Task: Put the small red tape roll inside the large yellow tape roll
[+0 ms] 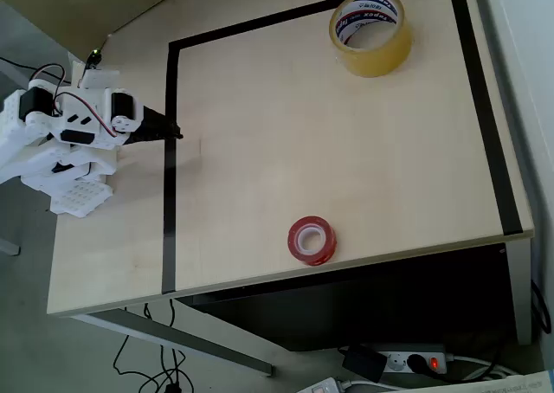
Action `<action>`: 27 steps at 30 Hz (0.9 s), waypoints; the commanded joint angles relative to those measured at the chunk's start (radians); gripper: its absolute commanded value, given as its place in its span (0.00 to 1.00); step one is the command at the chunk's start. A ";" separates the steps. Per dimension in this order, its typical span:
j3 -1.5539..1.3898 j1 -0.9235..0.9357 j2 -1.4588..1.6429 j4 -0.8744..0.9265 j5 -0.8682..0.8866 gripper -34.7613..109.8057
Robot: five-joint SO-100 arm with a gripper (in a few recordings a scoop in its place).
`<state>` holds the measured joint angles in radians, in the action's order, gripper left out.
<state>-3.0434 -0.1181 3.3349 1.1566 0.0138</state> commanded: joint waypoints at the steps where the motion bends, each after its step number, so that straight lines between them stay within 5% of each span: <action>1: -0.074 0.098 0.000 0.083 -0.080 0.24; 16: 0.120 0.390 -0.020 0.083 0.003 0.24; 27: 0.836 0.502 -0.779 0.100 0.003 0.24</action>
<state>-2.4958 0.2976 2.7872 1.2364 -0.0199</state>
